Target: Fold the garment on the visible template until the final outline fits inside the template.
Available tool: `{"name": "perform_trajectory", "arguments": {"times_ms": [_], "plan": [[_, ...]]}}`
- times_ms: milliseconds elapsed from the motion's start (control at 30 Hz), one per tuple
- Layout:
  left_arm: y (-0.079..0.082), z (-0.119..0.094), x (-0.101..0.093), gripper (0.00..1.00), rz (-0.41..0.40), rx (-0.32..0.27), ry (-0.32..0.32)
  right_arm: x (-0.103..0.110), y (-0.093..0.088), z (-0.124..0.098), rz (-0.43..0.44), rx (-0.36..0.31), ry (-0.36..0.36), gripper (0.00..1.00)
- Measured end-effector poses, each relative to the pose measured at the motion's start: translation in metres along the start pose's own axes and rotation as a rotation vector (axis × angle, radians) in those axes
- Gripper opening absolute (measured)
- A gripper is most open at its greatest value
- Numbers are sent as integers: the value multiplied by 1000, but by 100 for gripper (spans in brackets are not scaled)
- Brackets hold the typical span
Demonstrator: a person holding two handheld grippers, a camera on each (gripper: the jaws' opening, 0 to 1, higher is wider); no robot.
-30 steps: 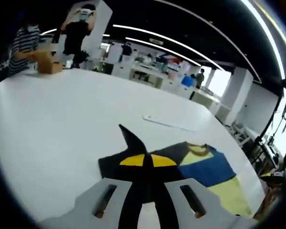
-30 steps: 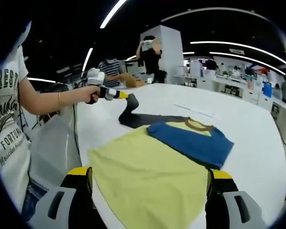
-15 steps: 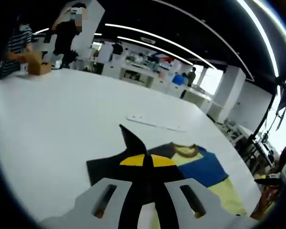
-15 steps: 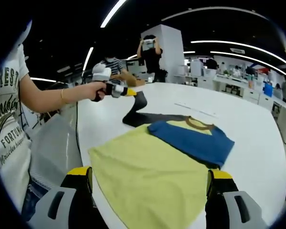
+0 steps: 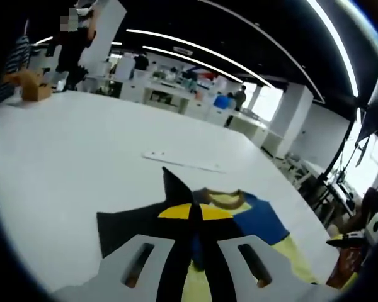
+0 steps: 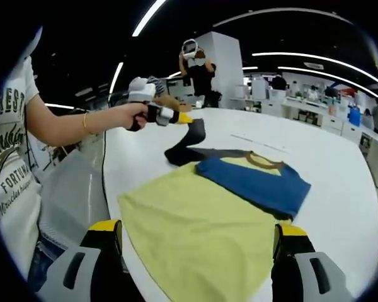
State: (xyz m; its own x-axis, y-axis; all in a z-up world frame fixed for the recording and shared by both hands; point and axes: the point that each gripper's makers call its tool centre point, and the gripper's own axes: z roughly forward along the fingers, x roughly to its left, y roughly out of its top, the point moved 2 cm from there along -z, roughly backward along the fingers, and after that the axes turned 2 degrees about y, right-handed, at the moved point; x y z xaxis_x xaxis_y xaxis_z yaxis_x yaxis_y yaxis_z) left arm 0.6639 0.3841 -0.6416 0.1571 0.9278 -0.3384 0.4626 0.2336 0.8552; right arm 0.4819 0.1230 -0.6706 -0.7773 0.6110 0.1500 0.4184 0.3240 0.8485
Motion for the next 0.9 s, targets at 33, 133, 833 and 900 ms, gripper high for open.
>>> {"name": "perform_trajectory", "arguments": {"times_ms": [33,133,833,900], "plan": [[0,1,-3,0,0,0,-5,0,-1,0,0,1,-1,99],[0,7,-14,0,7,2,-24,-1,-2,-1,4,1,-3,99],[-7,43,-78,0,-15,24,-140,-10,-10,-3,26,19,-13,99],[-10,46,-84,0,-13,30,-150,-11,-11,-4,25,22,-14,99]]}}
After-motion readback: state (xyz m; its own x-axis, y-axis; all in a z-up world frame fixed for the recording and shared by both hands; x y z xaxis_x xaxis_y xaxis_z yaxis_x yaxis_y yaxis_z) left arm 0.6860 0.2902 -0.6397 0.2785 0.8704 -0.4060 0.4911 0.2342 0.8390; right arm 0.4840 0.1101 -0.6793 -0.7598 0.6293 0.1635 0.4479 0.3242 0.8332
